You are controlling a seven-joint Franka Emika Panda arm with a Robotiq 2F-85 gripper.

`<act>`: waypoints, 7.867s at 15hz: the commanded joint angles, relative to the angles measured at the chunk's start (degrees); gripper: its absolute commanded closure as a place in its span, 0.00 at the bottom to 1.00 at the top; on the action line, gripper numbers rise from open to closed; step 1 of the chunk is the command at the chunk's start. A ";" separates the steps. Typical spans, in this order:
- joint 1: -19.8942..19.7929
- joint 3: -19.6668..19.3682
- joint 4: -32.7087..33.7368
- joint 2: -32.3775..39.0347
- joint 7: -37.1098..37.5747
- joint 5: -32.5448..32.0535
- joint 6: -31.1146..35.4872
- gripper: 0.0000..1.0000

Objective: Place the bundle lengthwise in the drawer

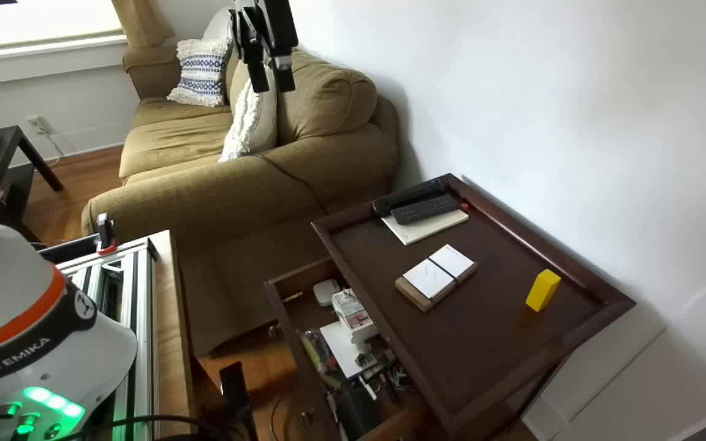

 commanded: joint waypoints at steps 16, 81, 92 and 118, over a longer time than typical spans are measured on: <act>-3.65 -9.90 -1.92 7.20 -4.59 -7.80 11.30 0.00; -20.73 -10.07 11.46 74.51 -19.82 -9.19 86.87 0.00; -26.46 -5.79 10.89 72.44 -21.76 -15.35 86.50 0.00; -28.31 -4.47 13.17 75.80 -21.50 -15.65 84.99 0.00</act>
